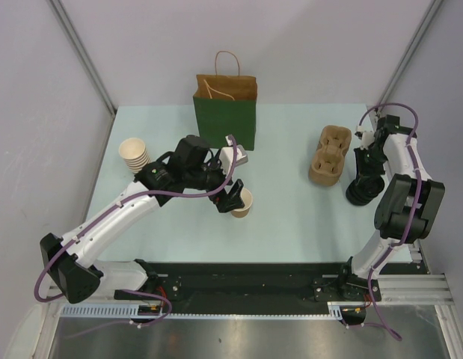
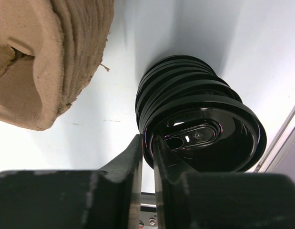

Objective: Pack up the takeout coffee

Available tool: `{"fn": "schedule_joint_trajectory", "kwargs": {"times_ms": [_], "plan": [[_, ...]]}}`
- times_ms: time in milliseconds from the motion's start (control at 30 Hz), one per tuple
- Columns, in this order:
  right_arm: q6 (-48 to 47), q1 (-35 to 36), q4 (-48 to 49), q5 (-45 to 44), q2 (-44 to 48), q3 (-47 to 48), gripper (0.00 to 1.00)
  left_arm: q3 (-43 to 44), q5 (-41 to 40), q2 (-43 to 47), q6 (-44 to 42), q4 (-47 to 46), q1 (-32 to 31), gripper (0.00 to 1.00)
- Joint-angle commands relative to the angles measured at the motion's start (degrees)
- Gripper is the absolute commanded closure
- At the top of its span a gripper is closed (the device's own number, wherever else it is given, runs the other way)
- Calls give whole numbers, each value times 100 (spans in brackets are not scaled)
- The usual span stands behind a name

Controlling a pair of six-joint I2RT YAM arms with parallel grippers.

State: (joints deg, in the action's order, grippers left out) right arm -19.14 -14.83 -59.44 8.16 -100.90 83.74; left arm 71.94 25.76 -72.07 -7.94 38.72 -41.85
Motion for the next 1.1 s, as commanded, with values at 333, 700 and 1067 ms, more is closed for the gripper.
{"fn": "schedule_joint_trajectory", "kwargs": {"times_ms": [333,700,1067], "plan": [[-117,-81,-6,71,404,19,64,127,122,44,74,-128,36,9],[-310,-933,-331,853,528,89,62,109,149,71,83,-154,36,9],[-152,-1593,-191,1021,71,168,50,162,158,79,83,-145,36,9]]}}
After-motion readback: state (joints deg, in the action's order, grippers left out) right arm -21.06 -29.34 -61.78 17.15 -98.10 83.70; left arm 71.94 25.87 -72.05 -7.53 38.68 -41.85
